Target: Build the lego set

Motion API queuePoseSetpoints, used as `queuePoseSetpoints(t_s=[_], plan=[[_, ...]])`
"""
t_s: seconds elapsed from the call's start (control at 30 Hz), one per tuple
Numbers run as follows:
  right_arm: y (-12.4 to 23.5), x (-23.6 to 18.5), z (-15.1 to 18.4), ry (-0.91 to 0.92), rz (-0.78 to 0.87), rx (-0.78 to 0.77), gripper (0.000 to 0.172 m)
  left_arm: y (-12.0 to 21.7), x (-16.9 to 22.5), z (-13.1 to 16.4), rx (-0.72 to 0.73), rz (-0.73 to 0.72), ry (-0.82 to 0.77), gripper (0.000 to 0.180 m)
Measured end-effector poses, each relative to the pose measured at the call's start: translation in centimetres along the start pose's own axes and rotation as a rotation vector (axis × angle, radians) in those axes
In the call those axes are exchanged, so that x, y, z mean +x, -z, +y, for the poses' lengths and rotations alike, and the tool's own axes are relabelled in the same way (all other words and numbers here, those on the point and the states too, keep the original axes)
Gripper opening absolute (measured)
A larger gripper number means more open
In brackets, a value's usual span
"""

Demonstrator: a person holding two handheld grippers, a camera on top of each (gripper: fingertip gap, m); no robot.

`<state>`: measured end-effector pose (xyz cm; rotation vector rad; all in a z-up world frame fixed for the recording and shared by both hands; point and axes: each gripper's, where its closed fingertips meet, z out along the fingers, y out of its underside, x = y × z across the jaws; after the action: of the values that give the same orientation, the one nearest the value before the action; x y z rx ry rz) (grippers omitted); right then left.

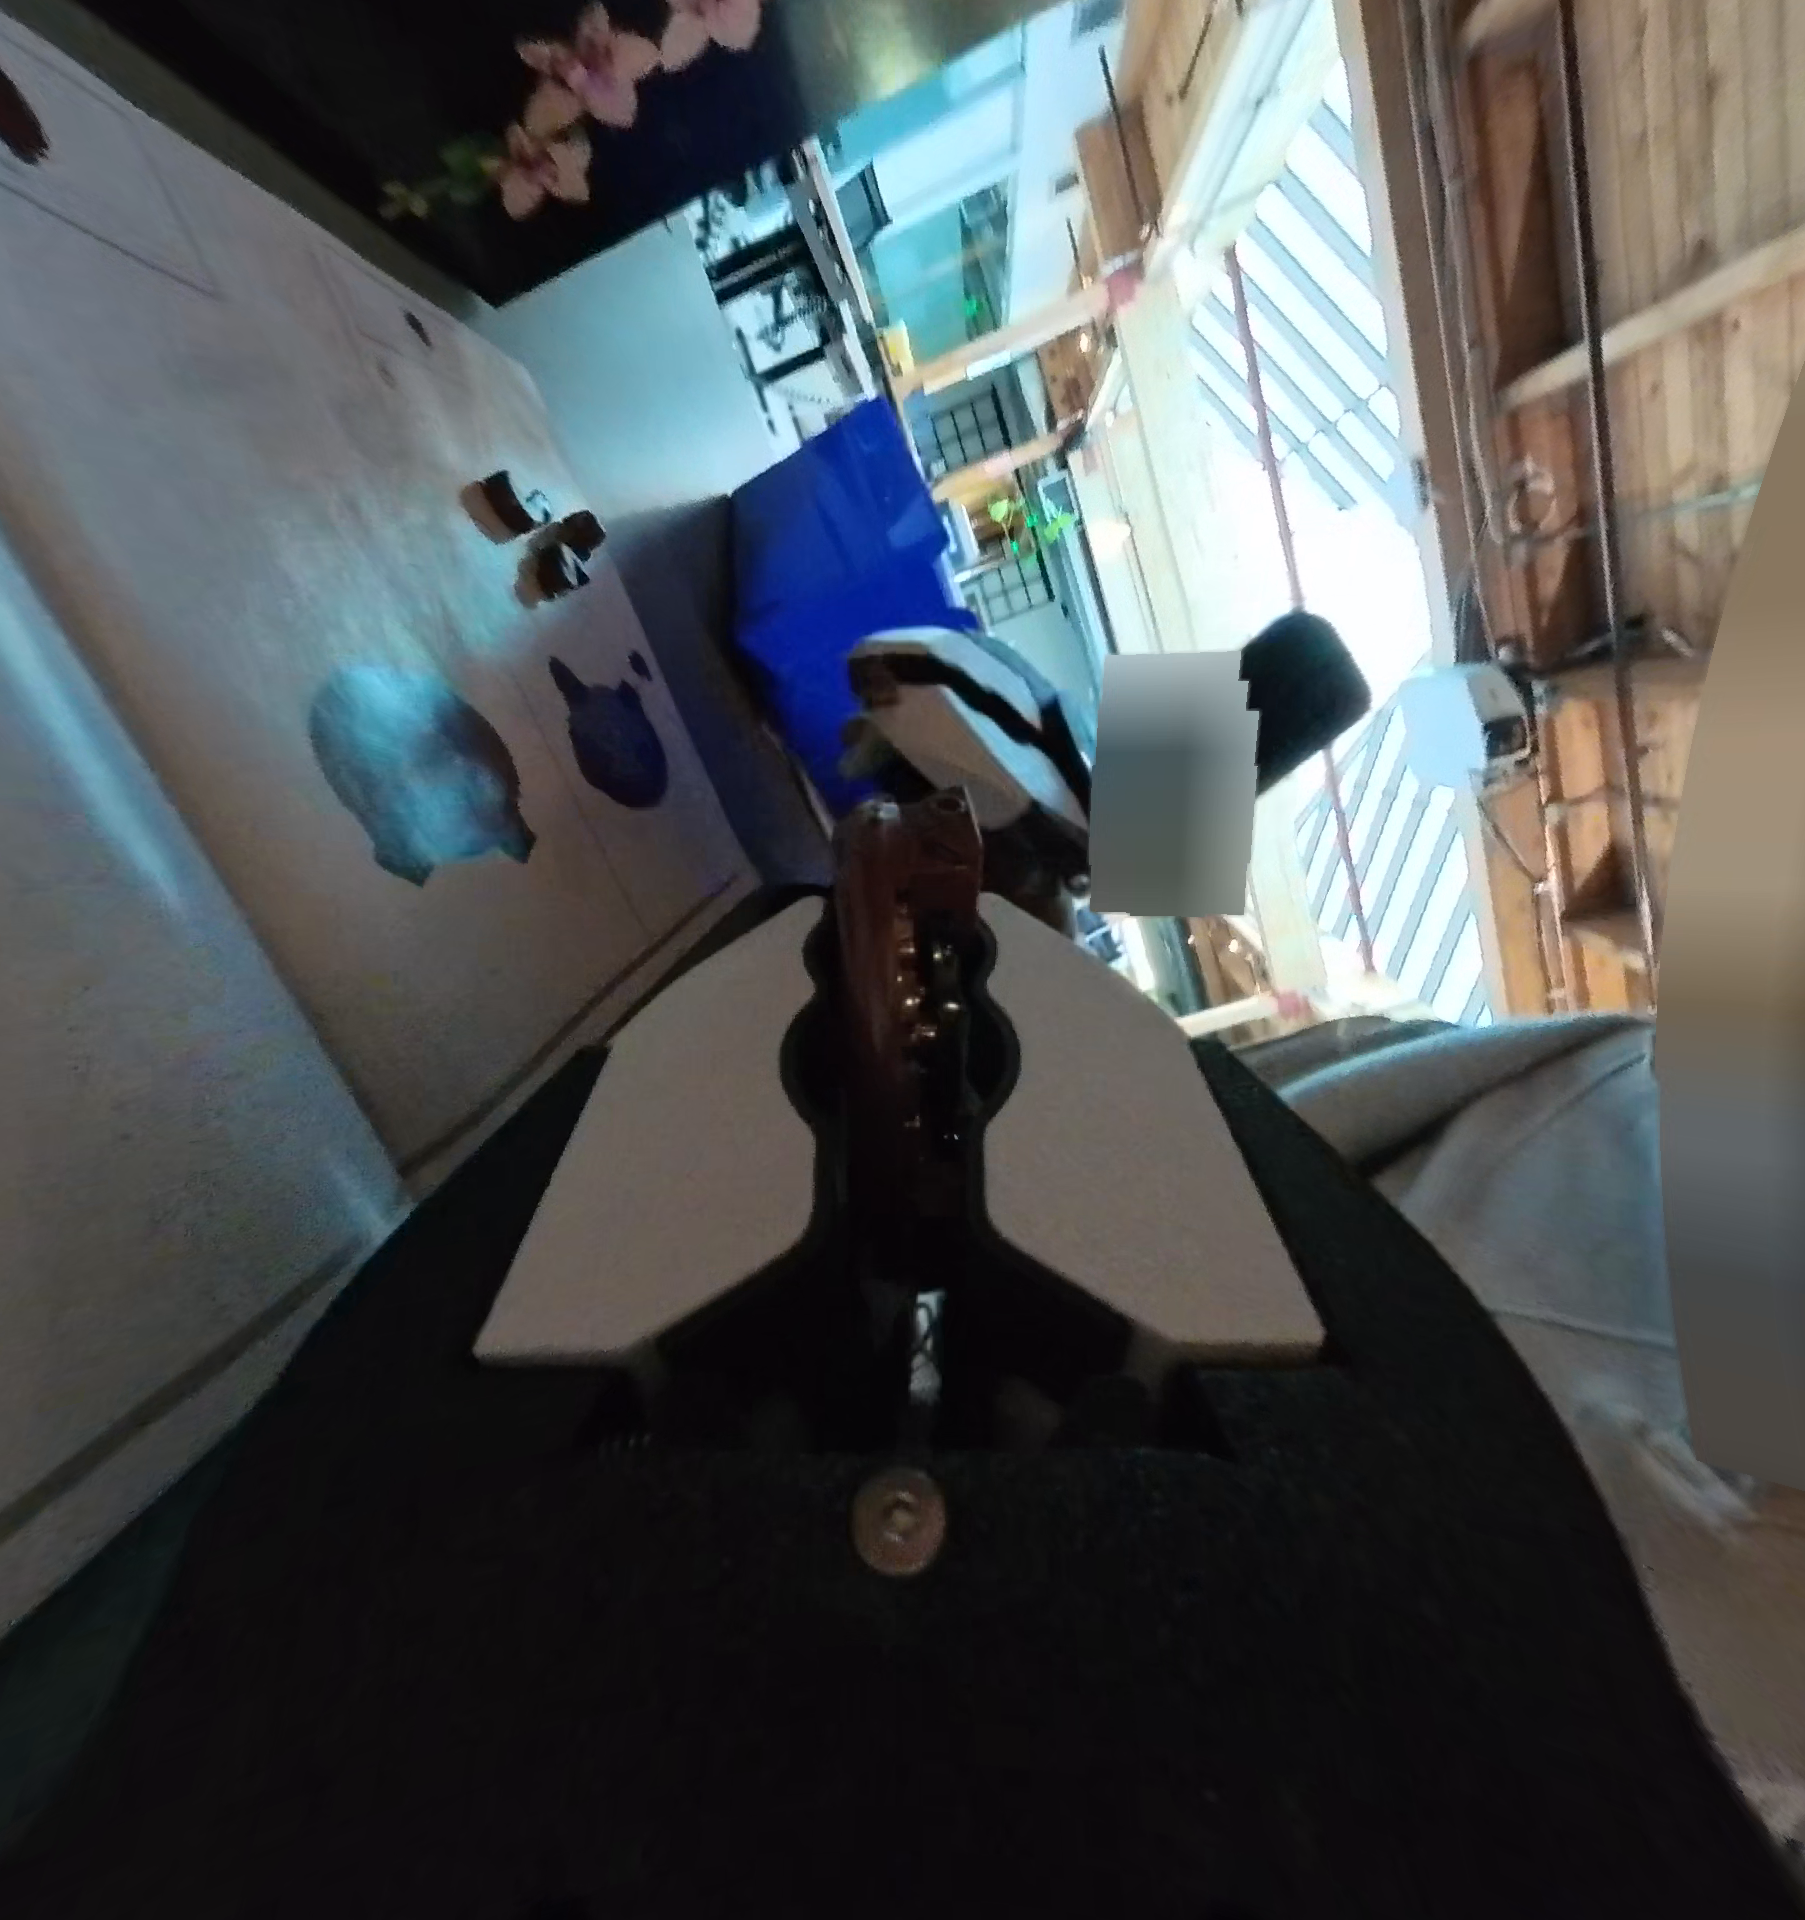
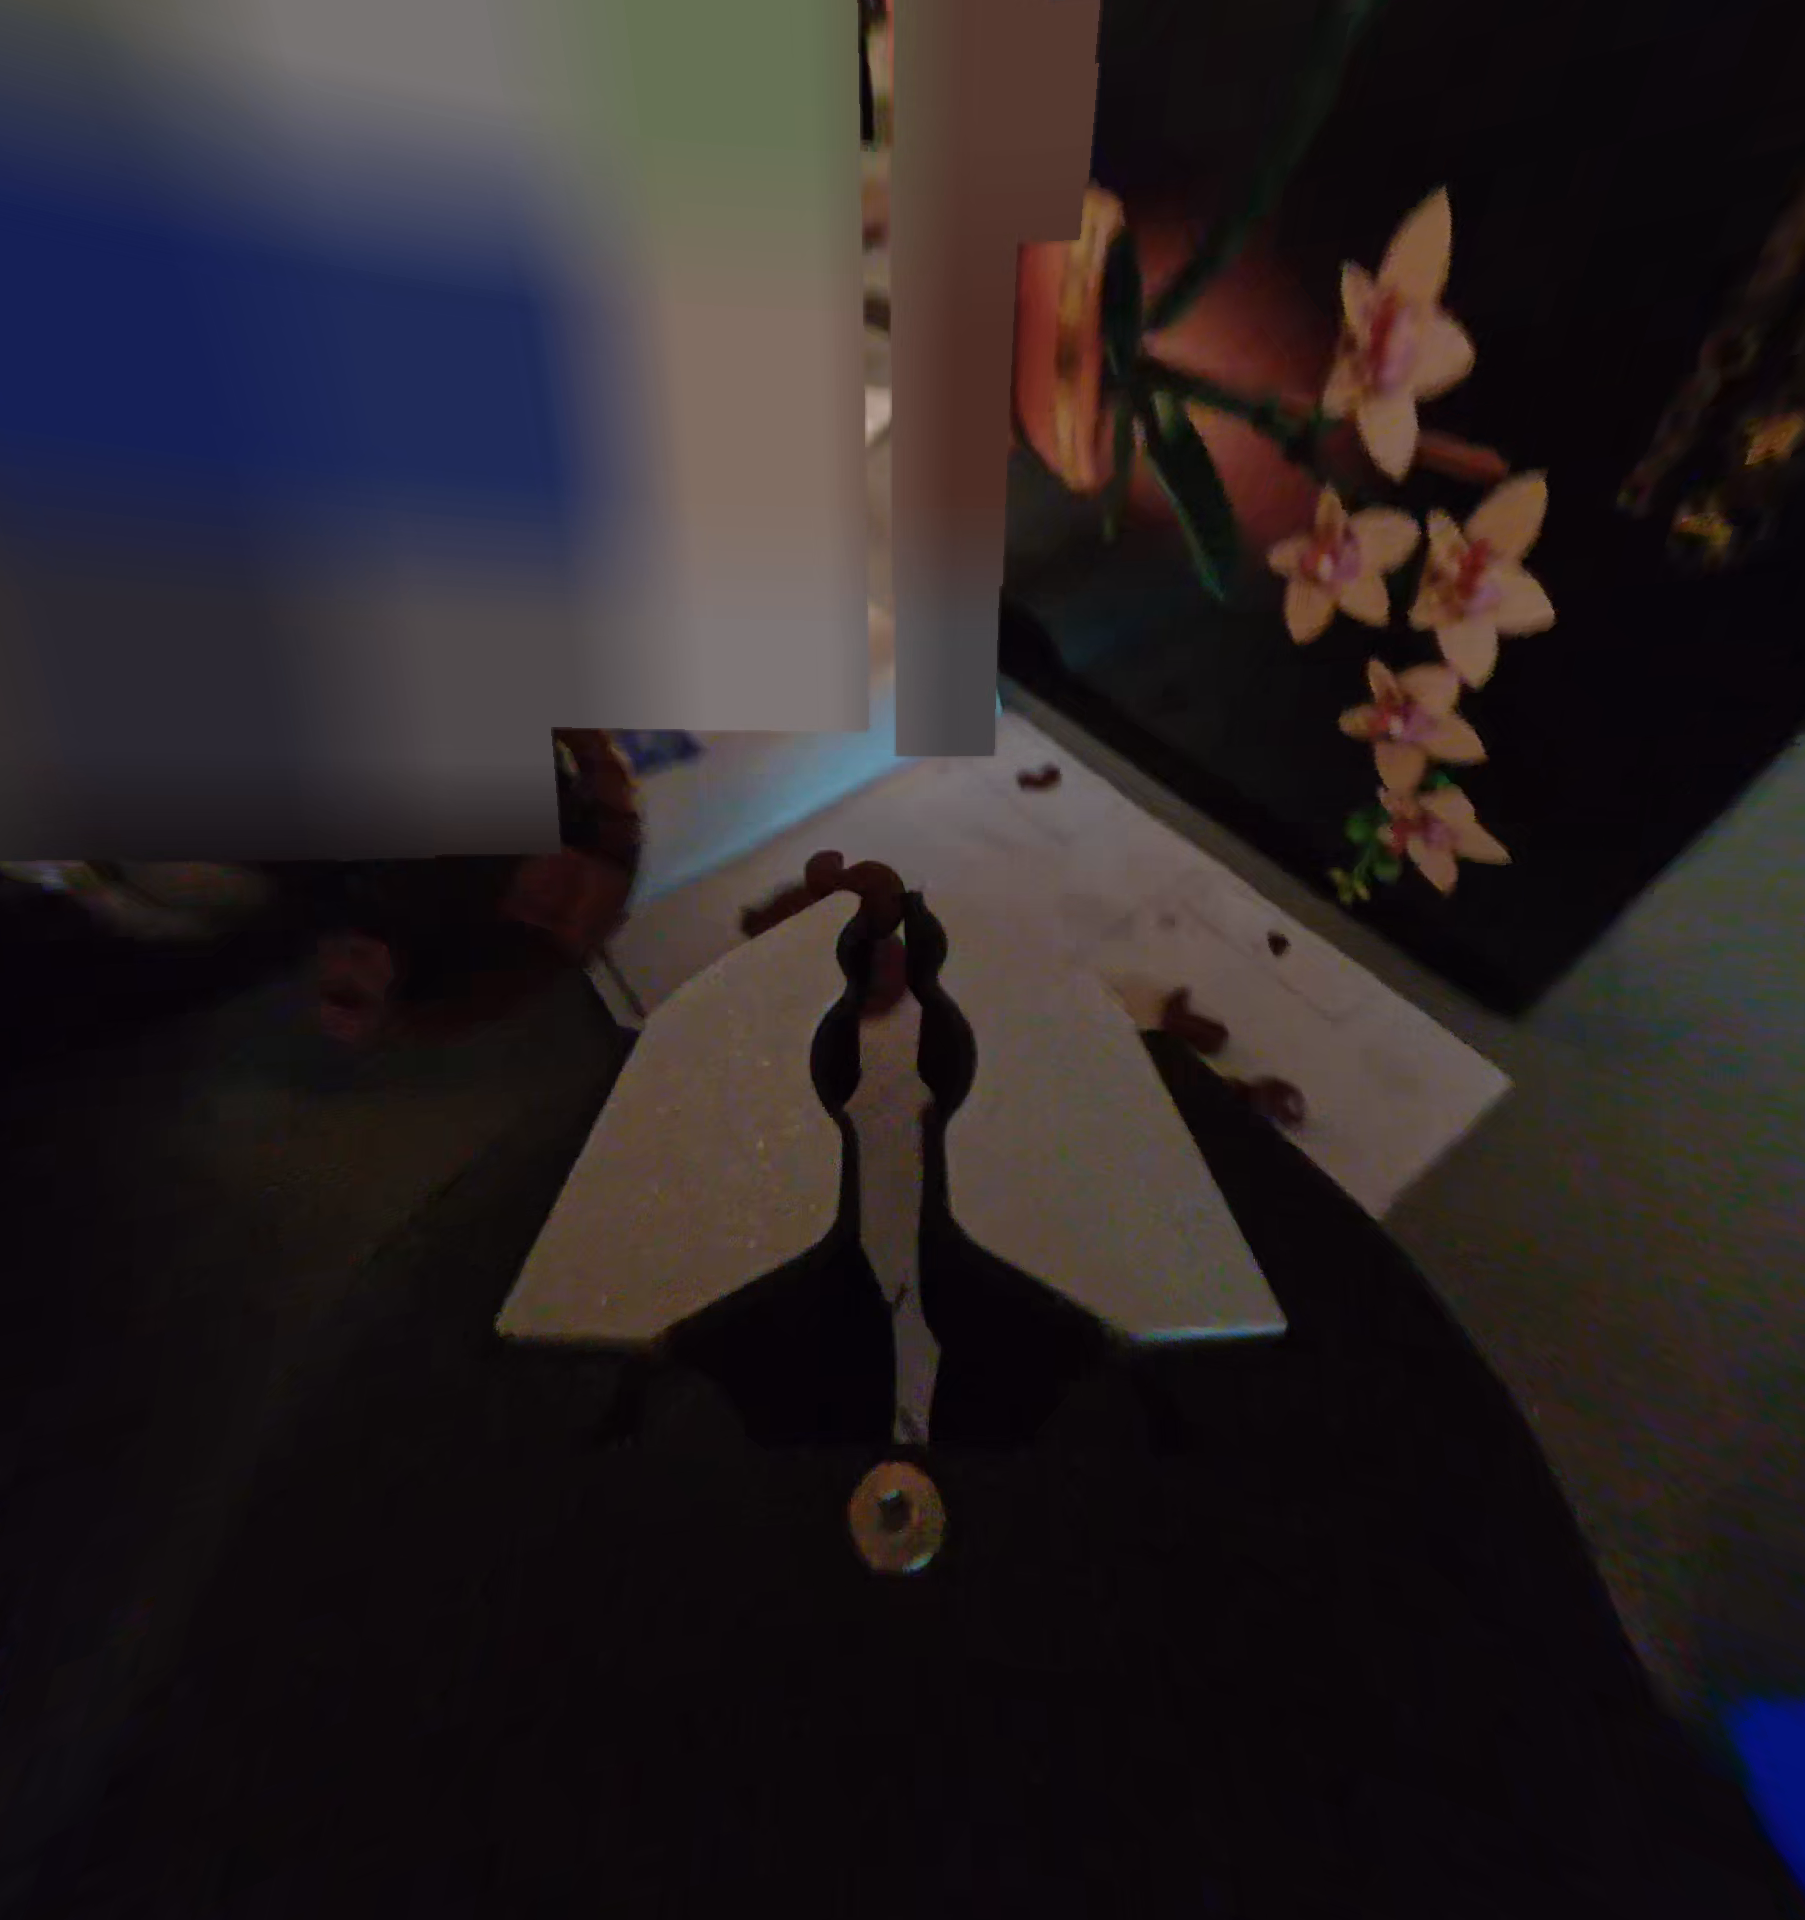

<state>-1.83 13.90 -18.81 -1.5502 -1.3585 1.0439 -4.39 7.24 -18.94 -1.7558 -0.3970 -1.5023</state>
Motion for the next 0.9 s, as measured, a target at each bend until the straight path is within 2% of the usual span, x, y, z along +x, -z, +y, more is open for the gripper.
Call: queuePoseSetpoints(t_s=[0.13, 0.3, 0.5, 0.7, 0.9], plan=[[-0.8, -2.9, -2.9, 0.087, 0.049, 0.110, 0.003, 0.1, 0.5, -0.2, 0.061, 0.042, 0.094, 0.021], [-1.6, -4.8, -3.8, 0.335, 0.161, 0.090, 0.004, -0.2, 0.9, 0.4, 0.088, 0.025, 0.071, 0.021], [-1.5, -6.7, -4.0, 0.503, 0.173, 0.072, 0.004, -0.4, 0.6, 1.5, 0.051, -0.059, -0.044, 0.021], [-1.5, -6.0, -3.0, 0.477, 0.189, -0.001, 0.004, -0.7, -0.6, 2.8, -0.043, -0.212, -0.219, 0.021], [-1.8, -5.6, -2.3, 0.557, 0.219, -0.119, 0.004, -0.7, -2.1, 2.5, -0.112, -0.392, -0.423, 0.021]])
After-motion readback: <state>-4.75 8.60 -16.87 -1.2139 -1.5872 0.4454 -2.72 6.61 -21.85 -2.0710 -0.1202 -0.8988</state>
